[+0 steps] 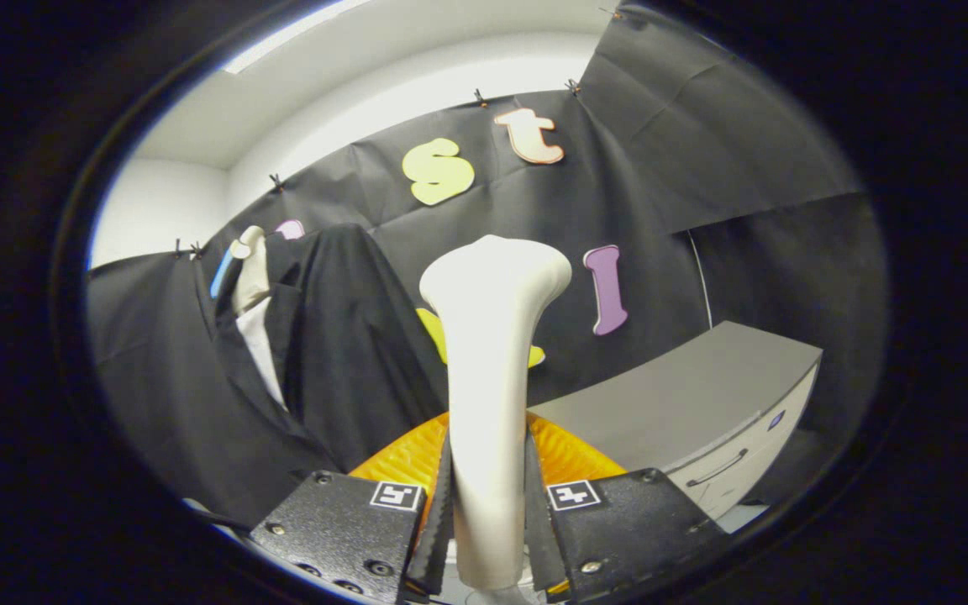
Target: Iron the clothes twice with a garment steamer, once on the left side and once on the right side.
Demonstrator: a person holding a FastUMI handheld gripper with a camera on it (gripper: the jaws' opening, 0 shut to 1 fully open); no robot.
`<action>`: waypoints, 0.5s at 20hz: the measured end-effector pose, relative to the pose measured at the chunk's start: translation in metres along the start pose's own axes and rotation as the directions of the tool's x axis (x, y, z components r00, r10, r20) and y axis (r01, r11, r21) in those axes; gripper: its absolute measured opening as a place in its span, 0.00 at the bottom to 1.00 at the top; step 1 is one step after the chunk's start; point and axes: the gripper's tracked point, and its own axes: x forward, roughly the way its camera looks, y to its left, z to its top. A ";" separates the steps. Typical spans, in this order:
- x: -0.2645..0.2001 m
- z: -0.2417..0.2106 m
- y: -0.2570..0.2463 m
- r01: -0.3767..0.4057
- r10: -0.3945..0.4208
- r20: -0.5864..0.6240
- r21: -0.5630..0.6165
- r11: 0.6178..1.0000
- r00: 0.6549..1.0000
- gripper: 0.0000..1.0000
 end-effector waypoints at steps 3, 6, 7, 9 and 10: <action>-0.006 -0.021 0.034 0.011 -0.011 -0.015 -0.041 0.999 1.000 0.41; -0.002 -0.031 0.082 -0.057 0.055 -0.025 -0.076 0.995 0.998 0.41; 0.001 -0.029 0.095 -0.074 0.073 -0.013 -0.098 0.992 0.997 0.41; 0.007 -0.022 0.120 -0.110 0.115 0.029 -0.150 0.983 0.993 0.41; 0.009 -0.018 0.134 -0.122 0.134 0.055 -0.179 0.976 0.989 0.41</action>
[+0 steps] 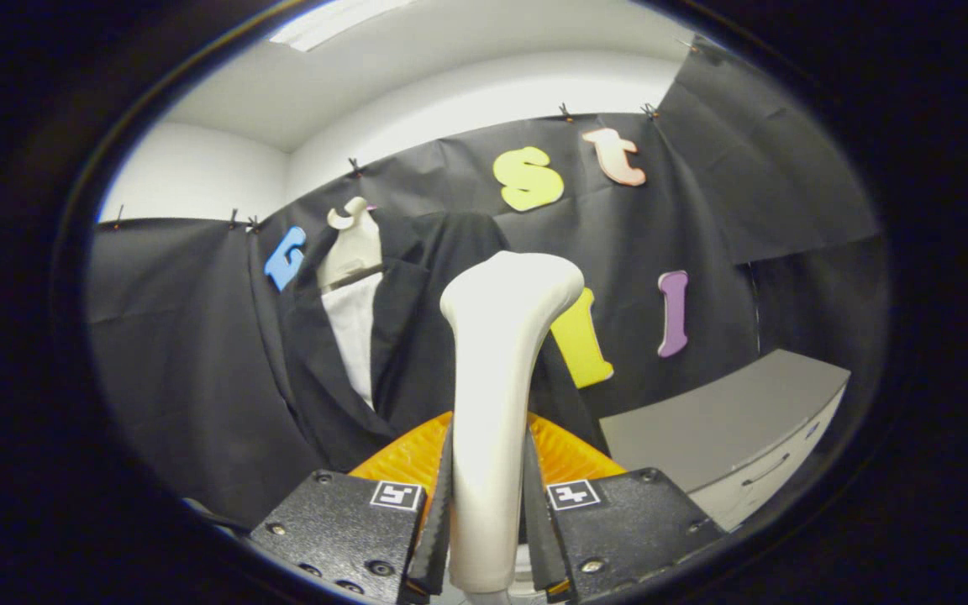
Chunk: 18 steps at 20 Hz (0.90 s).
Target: Iron the clothes twice with a garment steamer, once on the left side and once on the right side.
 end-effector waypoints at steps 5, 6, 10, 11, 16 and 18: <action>0.025 0.040 0.037 -0.026 0.040 0.143 -0.097 0.995 0.989 0.41; 0.029 0.047 0.045 -0.034 0.052 0.168 -0.107 0.994 0.984 0.41; 0.042 0.069 0.056 -0.037 0.072 0.244 -0.145 0.989 0.967 0.41; 0.046 0.068 0.058 -0.044 0.080 0.245 -0.149 0.988 0.966 0.41; 0.060 0.046 0.061 -0.071 0.098 0.181 -0.150 0.986 0.979 0.41; 0.064 0.038 0.059 -0.072 0.094 0.155 -0.143 0.987 0.983 0.41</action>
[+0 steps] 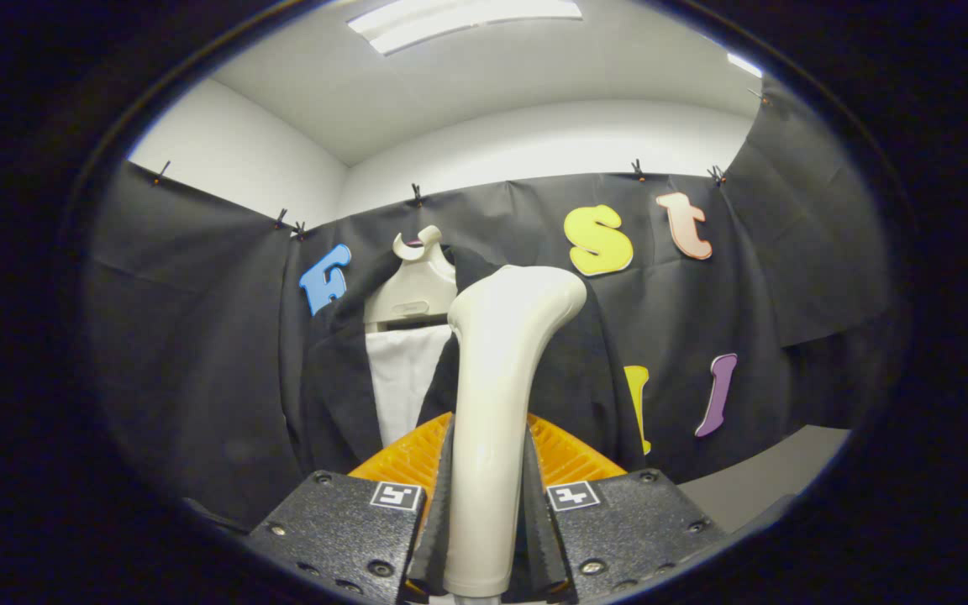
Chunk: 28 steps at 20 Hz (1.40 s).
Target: Iron the clothes twice with a garment steamer, once on the left side and once on the right side.
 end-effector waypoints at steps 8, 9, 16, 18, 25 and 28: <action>-0.031 -0.042 -0.012 -0.014 0.014 -0.096 -0.002 1.000 0.995 0.40; -0.034 -0.048 -0.014 -0.015 0.015 -0.109 -0.002 1.000 0.994 0.40; -0.063 -0.094 -0.023 -0.013 0.017 -0.219 0.016 1.000 0.976 0.40; -0.072 -0.111 -0.021 -0.020 0.024 -0.254 0.021 1.000 0.967 0.40; -0.095 -0.159 -0.018 -0.025 0.033 -0.362 0.027 0.999 0.932 0.40; -0.099 -0.180 -0.015 -0.024 0.032 -0.408 0.025 0.999 0.913 0.40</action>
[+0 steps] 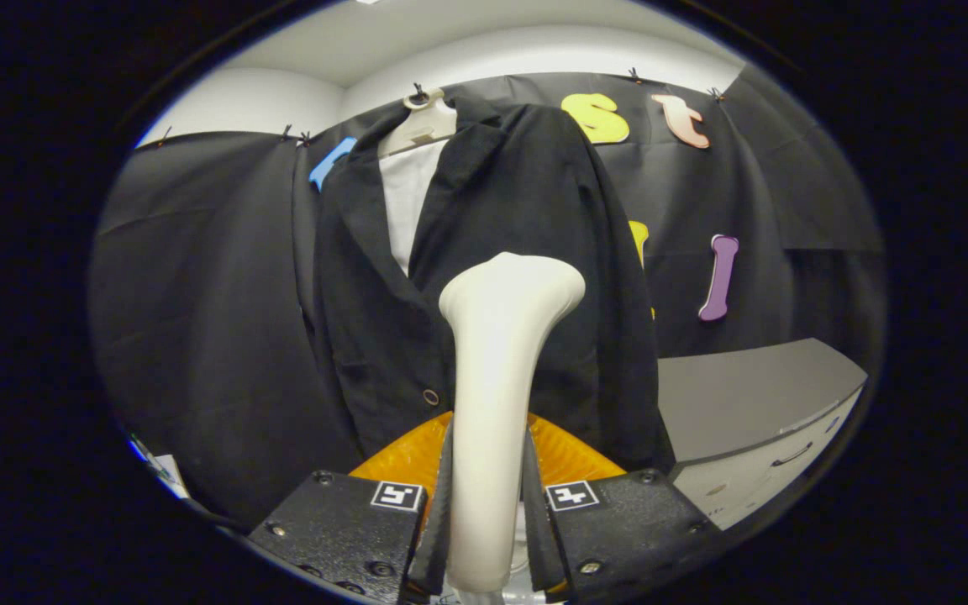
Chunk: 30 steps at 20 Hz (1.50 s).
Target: Iron the clothes twice with a garment steamer, once on the left side and once on the right side.
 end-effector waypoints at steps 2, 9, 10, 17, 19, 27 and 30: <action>-0.007 -0.020 0.000 -0.001 0.001 -0.034 0.001 1.000 0.999 0.40; -0.011 -0.064 -0.014 0.030 -0.028 -0.127 0.016 0.999 0.992 0.40; -0.010 -0.070 -0.017 0.036 -0.033 -0.140 0.017 0.999 0.990 0.40; -0.007 -0.108 -0.030 0.064 -0.062 -0.225 0.003 0.998 0.972 0.40; -0.005 -0.119 -0.032 0.069 -0.068 -0.248 -0.003 0.998 0.966 0.40; -0.003 -0.168 -0.045 0.094 -0.093 -0.337 -0.011 0.995 0.937 0.40; 0.000 -0.181 -0.047 0.101 -0.099 -0.355 -0.014 0.995 0.930 0.40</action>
